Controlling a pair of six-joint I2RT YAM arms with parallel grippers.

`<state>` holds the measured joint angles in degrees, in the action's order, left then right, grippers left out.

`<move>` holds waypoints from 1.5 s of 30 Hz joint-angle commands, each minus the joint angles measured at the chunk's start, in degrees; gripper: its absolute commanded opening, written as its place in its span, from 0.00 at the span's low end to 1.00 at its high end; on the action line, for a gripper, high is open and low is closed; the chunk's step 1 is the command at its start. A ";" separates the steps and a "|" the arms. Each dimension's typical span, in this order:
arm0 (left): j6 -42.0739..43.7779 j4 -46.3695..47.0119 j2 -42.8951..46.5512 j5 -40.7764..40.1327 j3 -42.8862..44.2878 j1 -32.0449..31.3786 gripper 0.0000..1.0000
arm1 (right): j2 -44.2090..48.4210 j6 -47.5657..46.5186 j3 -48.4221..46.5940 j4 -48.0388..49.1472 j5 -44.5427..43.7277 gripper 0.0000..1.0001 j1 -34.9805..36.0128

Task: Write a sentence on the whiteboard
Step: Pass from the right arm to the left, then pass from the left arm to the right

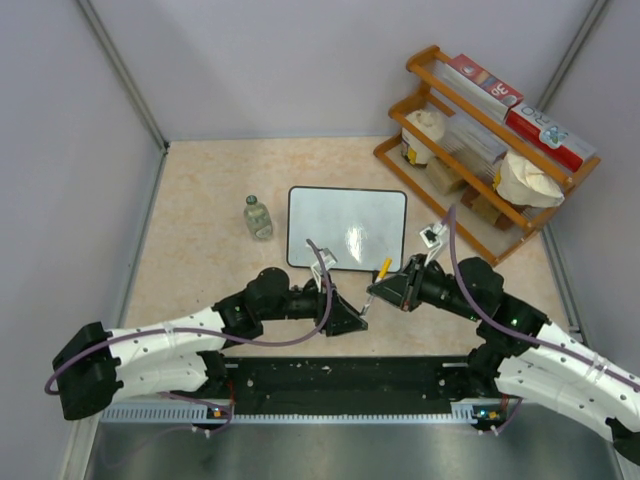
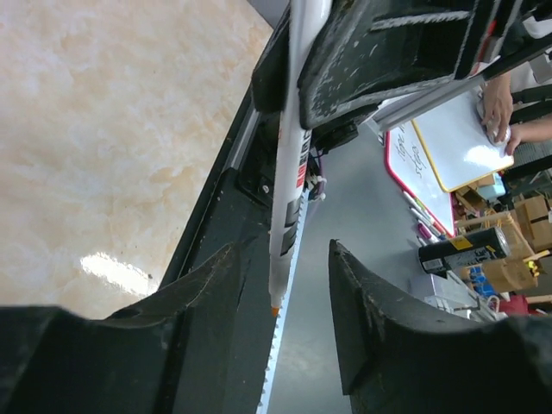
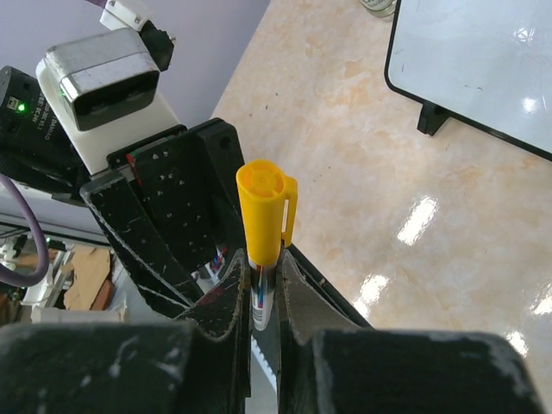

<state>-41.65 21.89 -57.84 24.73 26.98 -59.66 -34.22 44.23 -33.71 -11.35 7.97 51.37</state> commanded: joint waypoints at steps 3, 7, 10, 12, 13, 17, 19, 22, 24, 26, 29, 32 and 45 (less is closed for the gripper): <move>1.66 3.42 -0.86 0.49 3.86 -0.02 0.31 | 1.26 -0.02 -0.65 1.77 -0.85 0.00 0.39; 2.45 1.94 -2.10 1.29 5.53 -0.02 0.01 | 0.47 0.07 -1.00 2.04 -0.67 0.00 0.39; 3.59 -1.31 -0.96 0.23 6.24 -0.02 0.00 | -1.11 -1.50 -2.32 1.69 1.08 0.00 0.39; 4.82 -3.33 0.27 -1.34 6.24 -0.02 0.00 | -2.34 -2.56 -3.37 1.69 2.57 0.18 0.39; 5.17 -4.30 1.49 -1.79 6.33 -0.02 0.00 | -2.78 -3.87 -3.90 1.43 4.15 0.26 0.39; 6.67 -9.48 4.84 -2.85 6.33 0.07 0.00 | -5.50 -6.26 -6.27 0.63 10.73 0.87 -1.10; 7.19 -10.81 6.51 -2.59 6.50 0.07 0.00 | -6.47 -6.70 -6.80 1.68 16.87 0.93 -3.47; 8.51 -12.83 8.10 -2.15 6.59 0.07 0.00 | -5.95 -6.61 -6.28 4.14 24.43 0.95 -6.54; 9.13 -13.27 8.62 -1.53 6.42 0.07 0.00 | -6.04 -6.43 -6.10 6.78 28.05 0.92 -7.69; 9.57 -13.45 8.63 -1.18 6.59 0.07 0.00 | -6.47 -6.70 -6.28 8.70 31.22 0.81 -7.61; 10.27 -13.63 7.93 0.31 7.47 0.07 0.00 | -7.70 -5.38 -5.05 11.09 35.00 0.67 -7.61; 10.71 -12.93 6.69 2.33 8.17 -0.02 0.00 | -8.93 -5.38 -4.61 14.17 37.29 0.52 -7.61; 11.41 -15.03 5.28 2.25 10.02 -0.02 0.00 | -10.52 -8.63 -4.87 11.53 37.56 0.15 -7.61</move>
<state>-31.33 6.28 -52.14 28.62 34.94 -59.72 -44.93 36.56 -37.50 -2.28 42.61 43.59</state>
